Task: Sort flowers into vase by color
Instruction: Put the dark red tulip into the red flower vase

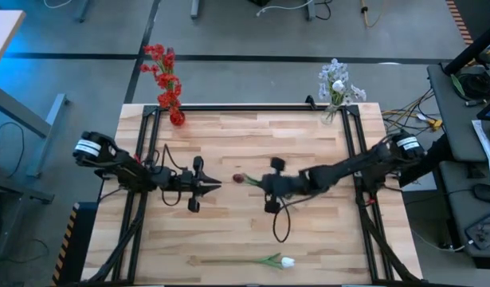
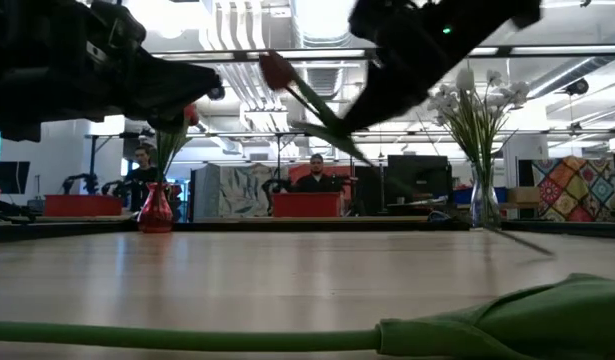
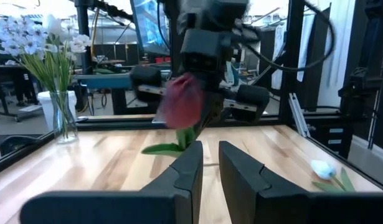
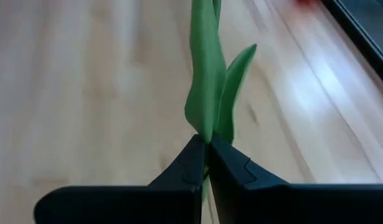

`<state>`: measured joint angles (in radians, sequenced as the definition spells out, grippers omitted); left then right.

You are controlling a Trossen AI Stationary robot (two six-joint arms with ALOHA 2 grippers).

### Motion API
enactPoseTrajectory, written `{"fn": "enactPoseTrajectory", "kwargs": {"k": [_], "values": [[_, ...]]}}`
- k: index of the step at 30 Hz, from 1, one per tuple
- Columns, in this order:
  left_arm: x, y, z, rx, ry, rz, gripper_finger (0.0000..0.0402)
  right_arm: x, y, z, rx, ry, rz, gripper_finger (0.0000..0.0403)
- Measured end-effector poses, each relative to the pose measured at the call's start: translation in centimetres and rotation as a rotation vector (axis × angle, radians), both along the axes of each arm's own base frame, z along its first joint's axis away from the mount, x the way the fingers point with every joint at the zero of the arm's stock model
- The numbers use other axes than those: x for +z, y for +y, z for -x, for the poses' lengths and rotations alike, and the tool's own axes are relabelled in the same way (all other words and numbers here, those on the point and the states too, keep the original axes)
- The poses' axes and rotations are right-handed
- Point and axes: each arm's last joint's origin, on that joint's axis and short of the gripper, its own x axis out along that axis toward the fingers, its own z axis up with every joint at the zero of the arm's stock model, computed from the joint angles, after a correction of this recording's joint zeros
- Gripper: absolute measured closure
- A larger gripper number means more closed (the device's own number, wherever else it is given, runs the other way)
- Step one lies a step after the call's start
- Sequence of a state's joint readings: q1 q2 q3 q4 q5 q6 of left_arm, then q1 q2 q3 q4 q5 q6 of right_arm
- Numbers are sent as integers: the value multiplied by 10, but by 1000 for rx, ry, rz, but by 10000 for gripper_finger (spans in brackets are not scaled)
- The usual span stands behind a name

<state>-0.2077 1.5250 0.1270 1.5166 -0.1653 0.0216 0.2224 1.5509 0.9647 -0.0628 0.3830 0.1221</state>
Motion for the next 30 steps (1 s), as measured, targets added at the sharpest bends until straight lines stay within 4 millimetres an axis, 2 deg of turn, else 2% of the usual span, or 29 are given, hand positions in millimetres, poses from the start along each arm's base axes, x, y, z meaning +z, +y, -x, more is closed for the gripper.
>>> {"fn": "enactPoseTrajectory", "kwargs": {"k": [5, 11, 24, 30], "values": [[-1, 2, 8, -1, -8, 13, 365, 0, -24, -10, 243, -224, 47, 393], [4, 2, 4, 28, -33, 26, 358, 10, -40, -11, 364, -461, 163, 394], [24, 3, -18, 63, -117, 3, 255, 32, -39, -12, 374, -688, 265, 394], [29, 9, -36, 86, -93, -7, 240, 38, -39, -12, 387, -753, 266, 394]]}}
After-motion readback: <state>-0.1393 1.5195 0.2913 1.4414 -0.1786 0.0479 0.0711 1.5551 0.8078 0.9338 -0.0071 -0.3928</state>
